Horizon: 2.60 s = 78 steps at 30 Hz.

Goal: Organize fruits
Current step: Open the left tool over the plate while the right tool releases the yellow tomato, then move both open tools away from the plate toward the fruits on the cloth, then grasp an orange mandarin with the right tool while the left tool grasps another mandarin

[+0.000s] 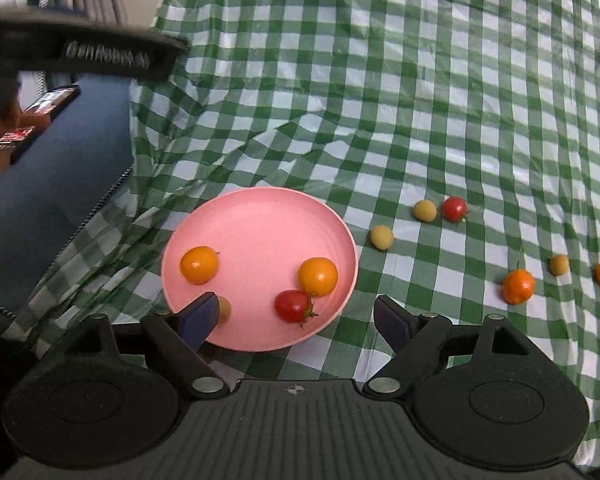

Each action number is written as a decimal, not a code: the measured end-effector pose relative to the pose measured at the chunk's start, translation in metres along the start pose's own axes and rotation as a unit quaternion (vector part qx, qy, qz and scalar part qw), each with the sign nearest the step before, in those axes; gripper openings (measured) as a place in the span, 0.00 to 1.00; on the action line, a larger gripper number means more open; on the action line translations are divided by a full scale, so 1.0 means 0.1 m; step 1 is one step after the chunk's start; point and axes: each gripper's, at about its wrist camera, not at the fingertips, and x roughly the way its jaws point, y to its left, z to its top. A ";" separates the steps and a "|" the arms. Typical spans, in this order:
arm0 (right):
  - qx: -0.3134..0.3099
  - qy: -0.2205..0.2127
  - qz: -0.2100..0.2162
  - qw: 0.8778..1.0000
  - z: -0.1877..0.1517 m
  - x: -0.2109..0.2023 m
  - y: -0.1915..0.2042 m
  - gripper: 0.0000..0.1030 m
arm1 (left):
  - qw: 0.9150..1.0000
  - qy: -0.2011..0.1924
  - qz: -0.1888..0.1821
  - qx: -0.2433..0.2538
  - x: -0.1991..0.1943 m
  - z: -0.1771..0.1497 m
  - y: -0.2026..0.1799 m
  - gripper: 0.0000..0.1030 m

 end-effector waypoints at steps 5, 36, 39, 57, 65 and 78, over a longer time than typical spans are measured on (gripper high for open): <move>-0.016 0.004 -0.011 1.000 0.01 -0.03 0.16 0.84 | 0.993 0.021 0.119 -0.002 0.37 -0.07 0.38 1.00; 0.013 -0.043 -0.086 0.995 0.03 -0.41 -0.01 0.86 | 0.994 0.081 0.070 -0.033 0.42 0.07 0.17 1.00; 0.022 -0.063 -0.092 0.994 -0.03 -0.64 -0.11 0.87 | 0.992 0.104 0.034 -0.056 0.06 0.04 0.04 1.00; 0.140 -0.107 -0.155 0.972 -0.51 -1.05 -1.54 0.90 | 0.966 0.191 -0.158 -0.072 -0.38 0.41 -1.33 1.00; 0.169 -0.089 -0.206 0.960 -0.42 -0.54 -2.64 0.90 | 0.950 0.201 -0.238 -0.018 -0.02 0.58 -2.32 1.00; 0.168 -0.032 -0.199 0.965 -0.29 0.89 -4.08 0.90 | 0.906 0.280 -0.312 -0.048 1.06 0.40 -3.65 1.00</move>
